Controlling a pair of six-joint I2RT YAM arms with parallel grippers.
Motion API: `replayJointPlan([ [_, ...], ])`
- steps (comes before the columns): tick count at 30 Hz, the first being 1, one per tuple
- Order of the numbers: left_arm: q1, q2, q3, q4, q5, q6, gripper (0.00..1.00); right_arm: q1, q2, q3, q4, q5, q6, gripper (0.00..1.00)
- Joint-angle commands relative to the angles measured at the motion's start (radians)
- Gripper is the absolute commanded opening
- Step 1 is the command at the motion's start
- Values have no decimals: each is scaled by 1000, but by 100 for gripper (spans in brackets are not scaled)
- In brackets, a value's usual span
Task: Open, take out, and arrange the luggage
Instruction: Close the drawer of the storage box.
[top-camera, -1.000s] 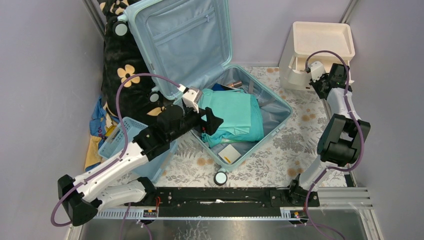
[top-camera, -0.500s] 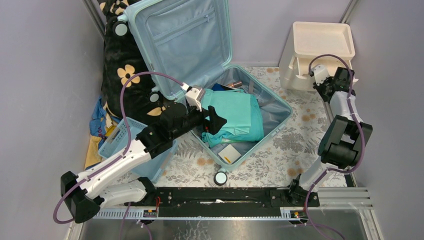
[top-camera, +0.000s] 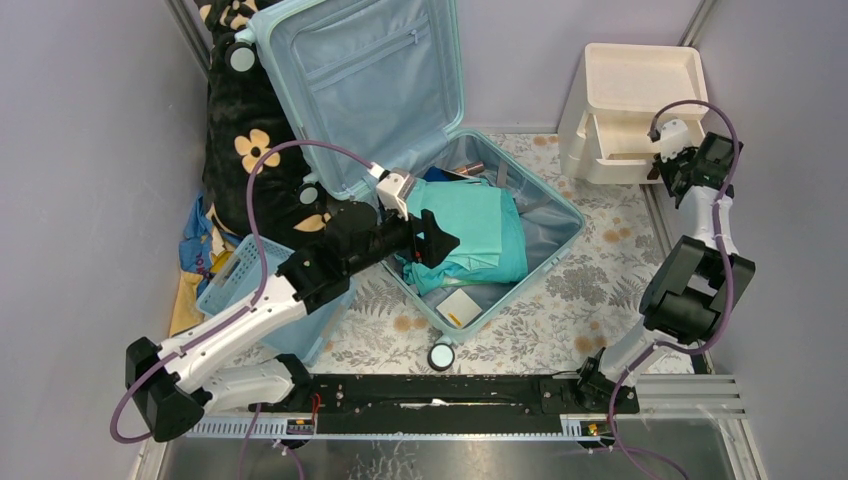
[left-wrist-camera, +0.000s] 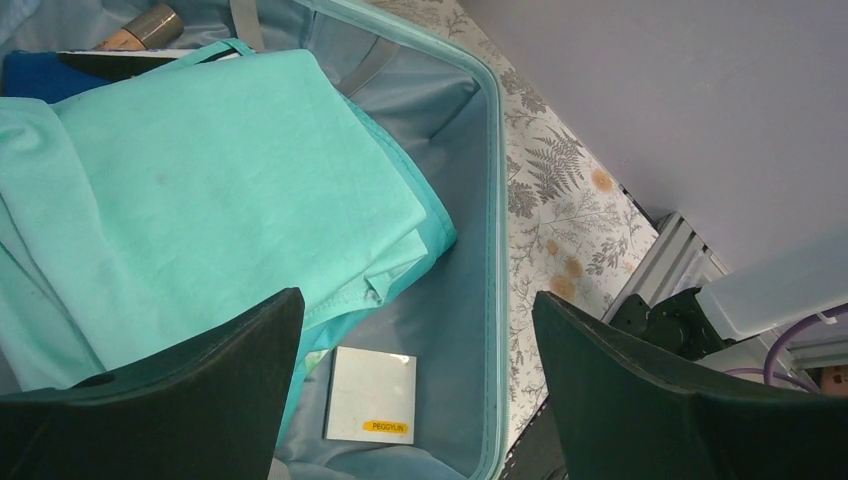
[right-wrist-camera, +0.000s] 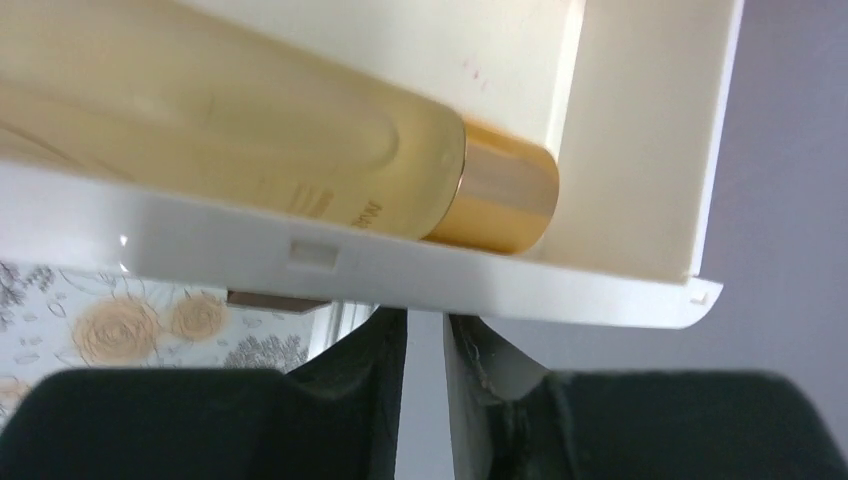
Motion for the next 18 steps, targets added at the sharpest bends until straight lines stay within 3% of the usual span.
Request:
replayJointPlan([
  [1, 8, -37, -2, 82, 3, -21, 91, 15, 24, 54, 116, -99, 131, 26],
  [10, 7, -75, -43, 96, -14, -13, 91, 29, 87, 165, 99, -286, 345, 25],
  [18, 8, -92, -66, 102, -19, 13, 91, 29, 90, 166, 69, -478, 432, 25],
])
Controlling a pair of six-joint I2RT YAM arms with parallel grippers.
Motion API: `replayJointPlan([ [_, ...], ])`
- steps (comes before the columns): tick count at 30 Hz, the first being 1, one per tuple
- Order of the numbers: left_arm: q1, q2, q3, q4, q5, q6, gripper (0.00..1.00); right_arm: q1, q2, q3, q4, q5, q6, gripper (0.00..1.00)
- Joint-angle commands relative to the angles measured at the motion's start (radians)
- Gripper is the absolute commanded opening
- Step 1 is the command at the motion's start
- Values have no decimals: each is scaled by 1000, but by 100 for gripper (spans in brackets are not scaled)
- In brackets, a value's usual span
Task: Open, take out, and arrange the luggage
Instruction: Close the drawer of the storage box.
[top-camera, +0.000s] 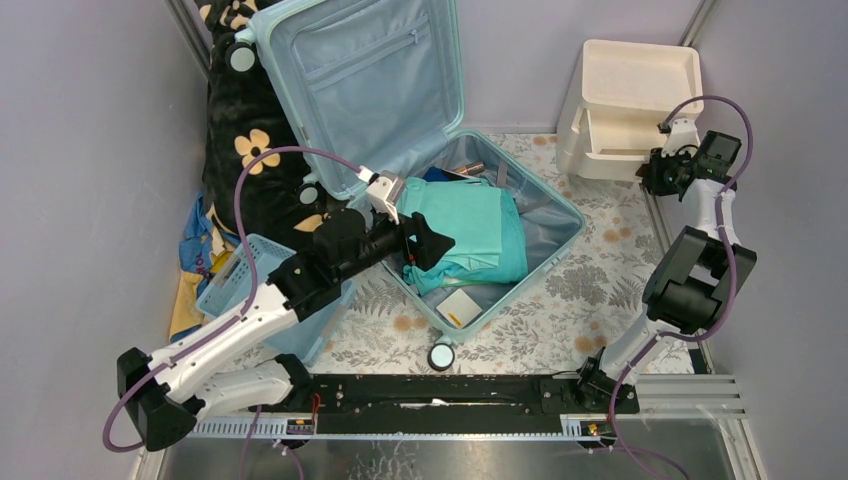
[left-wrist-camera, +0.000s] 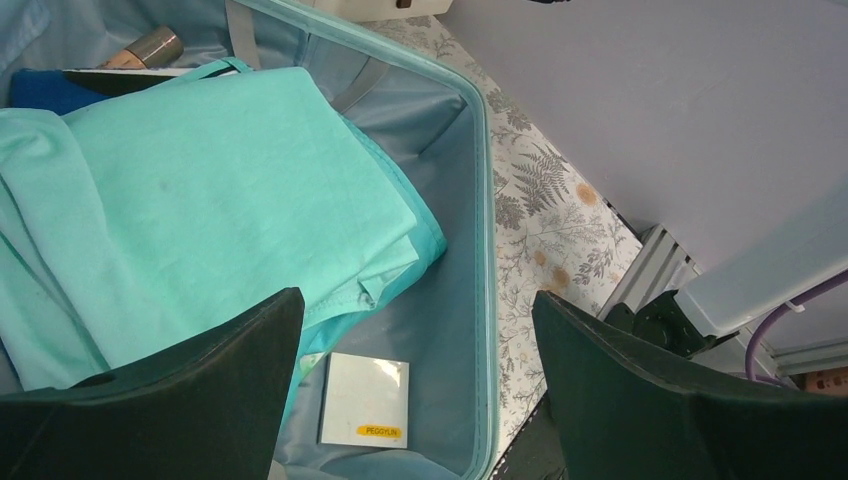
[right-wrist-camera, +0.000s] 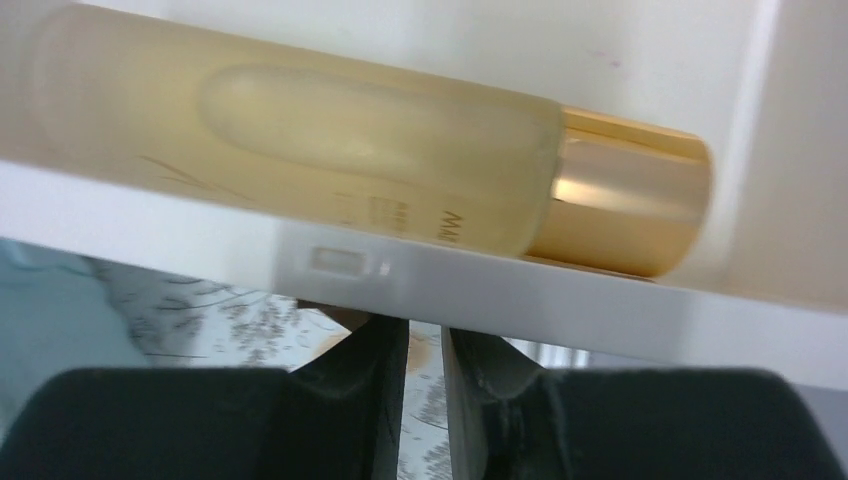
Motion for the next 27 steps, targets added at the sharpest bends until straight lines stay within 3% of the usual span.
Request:
replayJointPlan([
  [1, 7, -27, -27, 64, -20, 29, 91, 32, 13, 77, 180, -265, 86, 25],
  [3, 7, -29, -37, 64, -19, 35, 91, 34, 31, 92, 189, -272, 116, 27],
  [7, 7, -34, -49, 89, -23, 51, 91, 51, 62, 121, 231, -240, 198, 41],
  [16, 7, -39, -79, 118, -27, 76, 92, 77, 41, 129, 264, -420, 335, 37],
  [21, 7, -37, -89, 131, -23, 84, 92, 99, 2, 99, 249, -421, 320, 37],
  [24, 8, -32, -92, 138, -18, 87, 92, 102, 20, 117, 229, -344, 353, 38],
  [27, 8, -31, -92, 142, -10, 89, 92, 118, 59, 164, 129, -403, 349, 36],
])
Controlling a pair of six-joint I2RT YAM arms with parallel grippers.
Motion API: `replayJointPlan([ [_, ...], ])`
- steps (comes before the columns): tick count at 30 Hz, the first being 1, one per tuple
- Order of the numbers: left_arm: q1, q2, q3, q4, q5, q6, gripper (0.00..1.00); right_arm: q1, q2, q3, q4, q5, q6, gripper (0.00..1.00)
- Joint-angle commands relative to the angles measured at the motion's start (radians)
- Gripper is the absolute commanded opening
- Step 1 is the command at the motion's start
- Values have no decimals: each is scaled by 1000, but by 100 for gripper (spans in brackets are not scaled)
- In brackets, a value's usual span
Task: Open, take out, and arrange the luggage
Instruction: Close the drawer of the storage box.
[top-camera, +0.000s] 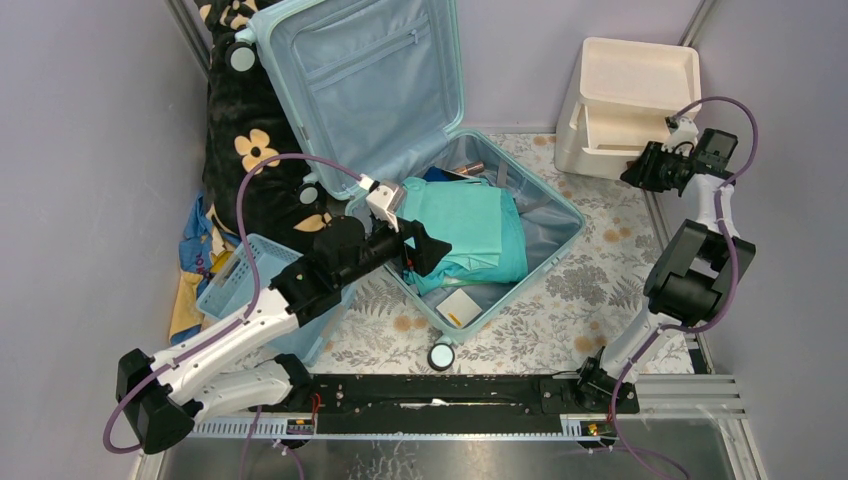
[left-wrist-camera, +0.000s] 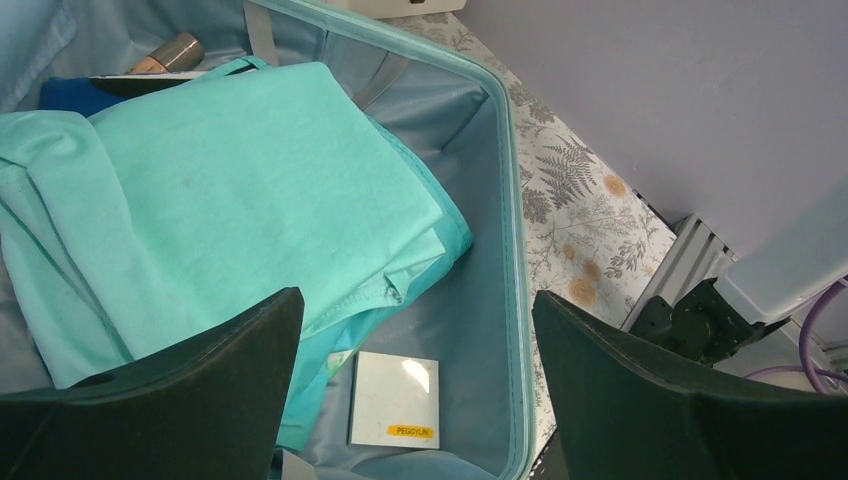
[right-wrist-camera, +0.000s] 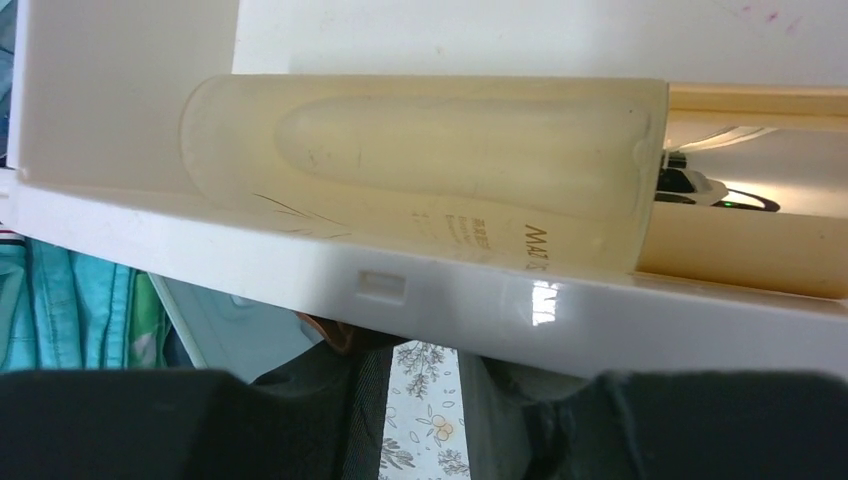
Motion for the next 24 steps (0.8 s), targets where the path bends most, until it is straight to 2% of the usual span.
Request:
replayJointPlan([
  [1, 8, -8, -8, 79, 2, 27, 92, 125, -2, 108, 154, -180, -1, 36],
  [2, 8, -9, -9, 80, 0, 27, 92, 142, -18, 81, 172, -163, -10, 37],
  [5, 9, -12, -14, 85, -1, 25, 92, 149, -68, -2, 369, -86, 124, 44],
  [9, 9, -18, -15, 80, -3, 25, 92, 152, -43, 45, 388, -133, 215, 44],
  [12, 9, -24, -21, 82, -7, 25, 92, 179, -31, 97, 242, -94, 113, 43],
  [15, 9, -28, -26, 84, -8, 24, 92, 176, -30, 105, 176, -29, 38, 41],
  [17, 9, -30, -29, 84, -7, 24, 92, 179, -48, 98, 112, -80, -47, 35],
  [20, 9, -28, -29, 82, -10, 32, 92, 198, -93, 61, 6, -154, -211, 33],
  [21, 10, -26, -29, 85, -10, 33, 92, 205, -102, 46, 16, -137, -226, 33],
  [24, 10, -11, -21, 97, 4, 35, 92, 207, -86, 38, 116, -41, -123, 22],
])
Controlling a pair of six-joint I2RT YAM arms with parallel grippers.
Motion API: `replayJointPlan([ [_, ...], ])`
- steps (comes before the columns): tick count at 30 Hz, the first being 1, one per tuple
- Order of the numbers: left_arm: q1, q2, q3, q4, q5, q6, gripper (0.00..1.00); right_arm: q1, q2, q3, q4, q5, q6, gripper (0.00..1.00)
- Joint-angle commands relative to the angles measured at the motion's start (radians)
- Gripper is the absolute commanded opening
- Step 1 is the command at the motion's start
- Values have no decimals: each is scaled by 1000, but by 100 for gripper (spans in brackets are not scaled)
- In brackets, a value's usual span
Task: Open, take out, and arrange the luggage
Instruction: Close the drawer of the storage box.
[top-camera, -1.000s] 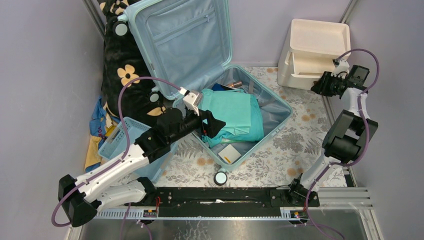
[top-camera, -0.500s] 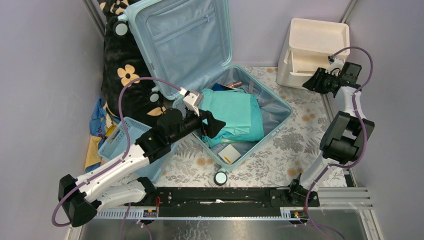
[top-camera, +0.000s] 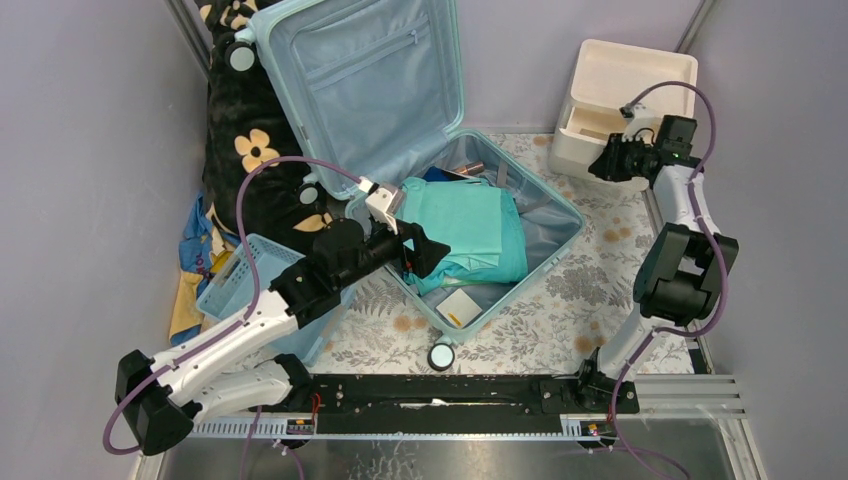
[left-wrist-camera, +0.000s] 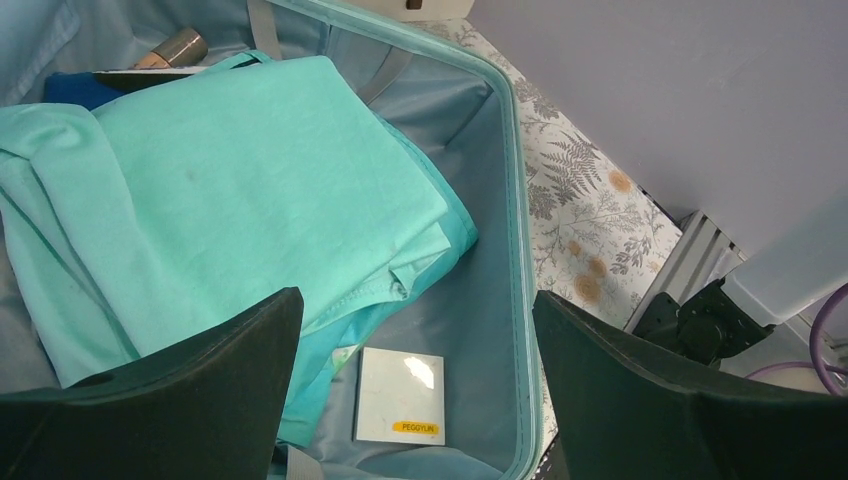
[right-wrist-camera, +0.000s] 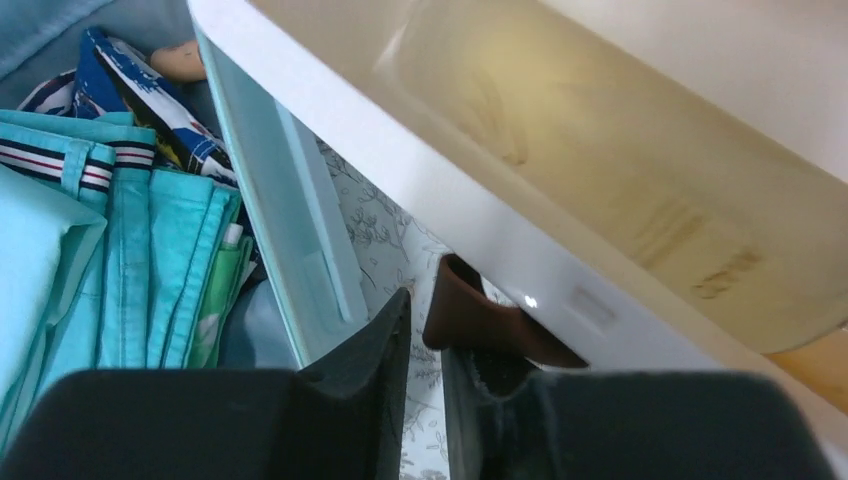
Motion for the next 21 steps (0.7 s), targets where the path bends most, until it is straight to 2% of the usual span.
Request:
replayJointPlan([
  [1, 9, 7, 11, 80, 7, 27, 92, 62, -26, 57, 157, -25, -3, 19],
  [3, 10, 14, 21, 73, 11, 27, 92, 97, 26, 125, 103, -4, 19, 16],
  [5, 9, 8, 19, 76, 5, 25, 92, 128, 57, 155, 95, 124, 44, 16],
  [9, 9, -21, 9, 61, -13, 18, 92, 121, 62, 173, 114, 239, 59, 22],
  [13, 9, -49, -21, 64, -29, 18, 92, 78, 43, 197, 59, 261, -41, 25],
  [18, 11, -35, -8, 63, -17, 26, 92, 35, 73, 291, -148, 267, -245, 31],
  [21, 10, -37, -9, 71, -16, 24, 92, 22, 106, 322, -269, 288, -306, 31],
])
